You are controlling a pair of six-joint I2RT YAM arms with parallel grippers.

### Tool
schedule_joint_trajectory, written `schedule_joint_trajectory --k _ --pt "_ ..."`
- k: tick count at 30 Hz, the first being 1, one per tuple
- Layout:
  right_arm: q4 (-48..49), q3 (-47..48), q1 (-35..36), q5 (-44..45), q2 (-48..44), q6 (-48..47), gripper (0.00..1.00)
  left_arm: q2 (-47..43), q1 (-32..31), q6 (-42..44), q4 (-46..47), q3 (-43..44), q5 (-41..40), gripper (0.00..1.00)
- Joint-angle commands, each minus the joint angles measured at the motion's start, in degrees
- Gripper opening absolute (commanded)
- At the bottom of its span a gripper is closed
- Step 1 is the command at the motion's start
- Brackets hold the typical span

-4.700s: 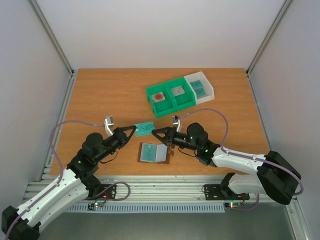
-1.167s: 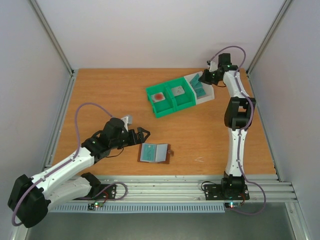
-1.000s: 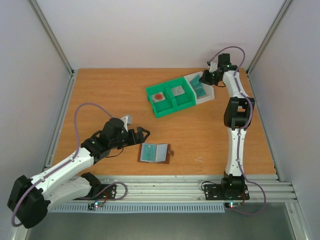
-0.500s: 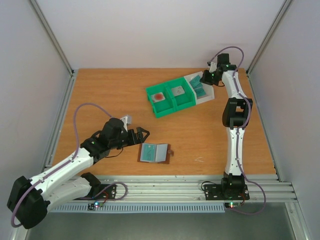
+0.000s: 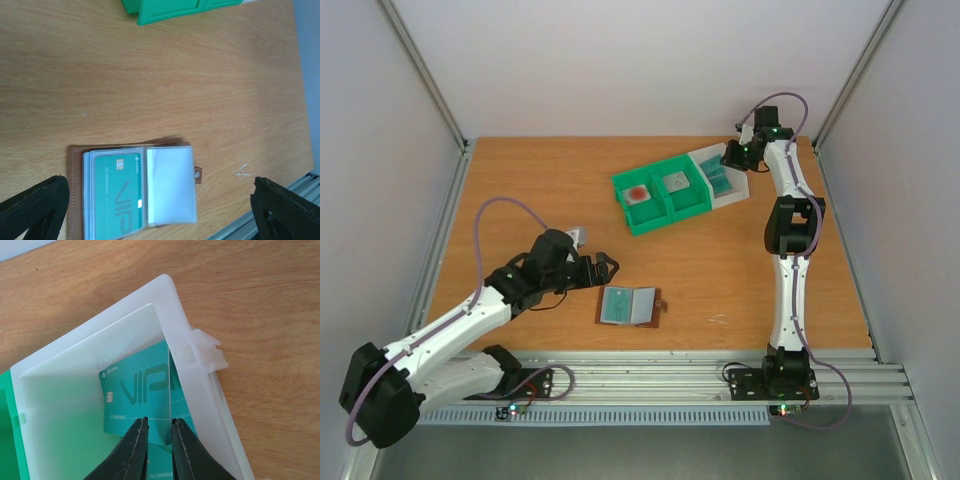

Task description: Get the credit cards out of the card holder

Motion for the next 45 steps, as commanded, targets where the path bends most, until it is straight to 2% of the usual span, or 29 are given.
schedule_joint_trajectory --k 1,11,15,25,31,38,41,45 --pt "-2.82 2.32 -0.40 3.91 -0.23 0.89 0.17 2.13 0.17 2.77 -1.76 2.61 0.52 0.99" --pt "-6.51 2.00 -0.40 4.42 -4.36 7.55 0.26 2.82 0.10 3.56 -6.28 2.60 -1.61 0.99" --pt "-6.38 -2.14 -0.10 2.71 -8.24 10.70 0.27 1.48 0.13 4.15 -7.49 2.72 -2.64 0.99" --pt "0.92 -26.74 2.67 2.08 -26.32 15.44 0.28 -4.60 0.61 3.41 -6.76 0.05 -1.97 0.99" --pt "8.80 -48.37 7.00 -0.28 -41.90 17.89 0.28 -6.98 1.77 2.16 -5.55 -2.44 0.00 0.98" --pt "11.96 -64.91 13.00 -0.26 -54.43 19.43 0.28 -6.06 2.61 0.68 -2.00 -5.82 5.21 0.95" --pt "13.29 -70.29 16.40 -0.84 -58.38 21.66 0.28 -4.68 2.73 -0.23 1.10 -8.22 7.02 0.92" --pt "15.84 -77.19 21.02 -1.20 -62.02 23.94 0.28 -1.58 2.80 -2.31 6.47 -11.45 9.21 0.83"
